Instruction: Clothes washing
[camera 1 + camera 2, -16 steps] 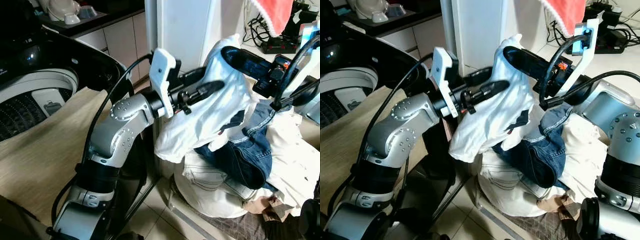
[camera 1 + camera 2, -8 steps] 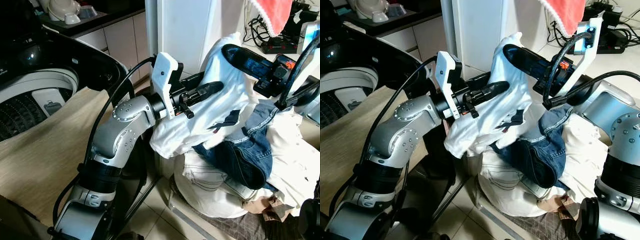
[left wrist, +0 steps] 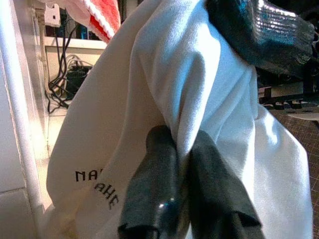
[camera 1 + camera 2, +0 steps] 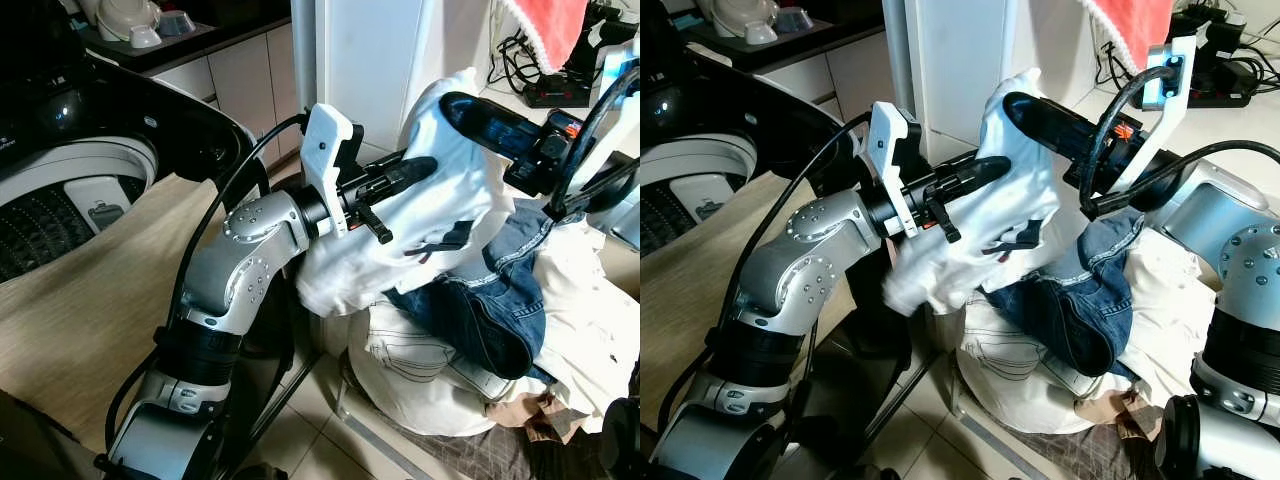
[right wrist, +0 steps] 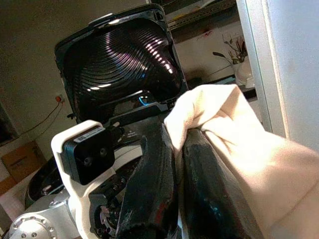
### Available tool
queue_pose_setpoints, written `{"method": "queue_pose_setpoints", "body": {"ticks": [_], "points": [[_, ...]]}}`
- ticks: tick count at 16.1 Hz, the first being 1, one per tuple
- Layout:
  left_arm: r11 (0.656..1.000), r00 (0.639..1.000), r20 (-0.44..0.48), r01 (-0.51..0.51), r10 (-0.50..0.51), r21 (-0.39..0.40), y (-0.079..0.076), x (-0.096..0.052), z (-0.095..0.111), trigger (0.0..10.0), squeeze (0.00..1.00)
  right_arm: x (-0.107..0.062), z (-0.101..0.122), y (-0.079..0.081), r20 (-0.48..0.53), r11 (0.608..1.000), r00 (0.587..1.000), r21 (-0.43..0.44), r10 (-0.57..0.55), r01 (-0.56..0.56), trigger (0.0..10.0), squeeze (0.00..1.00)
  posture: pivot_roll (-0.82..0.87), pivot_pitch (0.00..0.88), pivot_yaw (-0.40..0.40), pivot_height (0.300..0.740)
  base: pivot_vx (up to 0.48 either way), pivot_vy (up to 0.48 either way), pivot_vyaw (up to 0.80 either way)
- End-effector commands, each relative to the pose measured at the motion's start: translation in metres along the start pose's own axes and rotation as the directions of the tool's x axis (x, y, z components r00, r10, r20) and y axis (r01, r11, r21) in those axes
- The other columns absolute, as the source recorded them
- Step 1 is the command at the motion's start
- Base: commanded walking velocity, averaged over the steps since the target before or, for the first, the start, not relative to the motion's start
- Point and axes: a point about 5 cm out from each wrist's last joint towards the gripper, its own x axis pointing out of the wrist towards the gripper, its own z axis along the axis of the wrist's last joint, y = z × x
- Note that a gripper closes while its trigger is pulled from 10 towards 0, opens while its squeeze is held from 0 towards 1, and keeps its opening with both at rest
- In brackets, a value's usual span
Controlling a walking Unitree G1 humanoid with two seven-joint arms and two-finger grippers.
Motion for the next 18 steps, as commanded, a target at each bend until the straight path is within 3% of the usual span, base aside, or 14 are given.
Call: {"method": "queue_pose_setpoints", "body": {"ticks": [1,4,5,6,7,10,11,12,13,14,15,17,18], "points": [[1.000,1.000,0.009,-0.005,0.005,-0.003,0.003,-0.002,0.002,0.0,0.00,0.002,0.005,0.007,-0.001,0.999,1.000,-0.051,0.014,-0.014,0.0,0.00,-0.15,0.000,0.050,0.740,0.000,0.000,0.00],[1.000,0.999,0.027,-0.022,0.022,0.003,0.007,-0.003,0.006,0.0,0.00,0.003,0.004,0.007,-0.002,0.998,1.000,-0.056,0.015,-0.015,0.0,0.00,-0.15,0.000,0.050,0.740,0.000,0.000,0.00],[0.999,0.998,0.051,-0.037,0.037,-0.004,0.010,-0.004,0.010,0.0,0.00,0.003,0.005,0.007,0.004,0.998,1.000,-0.062,0.018,-0.018,7.4,0.93,-0.15,0.000,0.050,0.740,0.000,0.000,0.00],[0.999,0.997,0.060,-0.048,0.048,-0.003,0.012,-0.005,0.012,0.0,0.00,0.003,0.005,0.008,0.008,0.998,1.000,-0.066,0.019,-0.019,7.4,0.93,-0.15,0.000,0.053,0.740,0.000,0.000,0.00],[0.998,0.995,0.068,-0.067,0.067,0.004,0.016,-0.007,0.015,0.0,0.00,0.003,0.006,0.008,0.017,0.998,1.000,-0.063,0.014,-0.013,10.0,1.00,-0.15,0.000,0.053,0.740,0.000,0.000,0.00],[0.982,0.978,0.122,-0.178,0.168,0.069,0.038,-0.019,0.034,0.0,0.00,0.002,0.007,0.006,0.023,0.996,1.000,-0.082,-0.017,0.019,10.0,1.00,-0.15,0.000,0.057,0.740,0.000,0.000,0.00],[0.940,0.943,0.183,-0.307,0.278,0.152,0.059,-0.032,0.057,0.0,0.00,0.002,0.004,0.005,0.010,0.994,0.999,-0.097,-0.040,0.040,10.0,0.00,-0.15,0.000,0.060,0.740,0.000,0.000,0.00],[0.895,0.909,0.231,-0.396,0.348,0.206,0.071,-0.041,0.072,0.0,0.00,0.001,0.002,0.005,0.003,0.994,0.999,-0.101,-0.045,0.045,10.0,0.00,-0.15,0.000,0.061,0.740,0.000,0.000,0.00],[0.784,0.823,0.332,-0.553,0.462,0.280,0.088,-0.057,0.097,0.0,0.00,0.001,0.000,0.006,-0.005,0.993,0.999,-0.107,-0.047,0.046,10.0,0.00,-0.15,0.000,0.066,0.740,0.000,0.000,0.00],[0.425,0.563,0.533,-0.827,0.631,0.369,0.119,-0.110,0.158,0.0,0.00,0.000,-0.004,0.008,-0.019,0.992,0.999,-0.118,-0.048,0.045,10.0,0.00,-0.15,0.000,0.066,0.740,0.000,0.000,0.00],[0.257,0.471,0.600,-0.875,0.647,0.411,0.123,-0.132,0.182,0.0,0.00,0.000,-0.006,0.009,-0.024,0.992,0.999,-0.121,-0.047,0.044,10.0,0.00,-0.14,0.000,0.066,0.740,0.000,0.000,0.00],[0.008,0.398,0.668,-0.862,0.629,0.507,0.124,-0.163,0.213,0.0,0.00,0.003,-0.009,0.012,-0.036,0.991,0.999,-0.130,-0.041,0.036,10.0,0.00,-0.14,0.000,0.062,0.740,0.000,0.000,0.00],[-0.107,0.368,0.684,-0.831,0.630,0.546,0.125,-0.173,0.217,0.0,0.00,0.007,-0.011,0.013,-0.042,0.991,0.999,-0.135,-0.032,0.026,10.0,0.00,-0.14,0.000,0.062,0.740,0.000,0.000,0.00]]}}
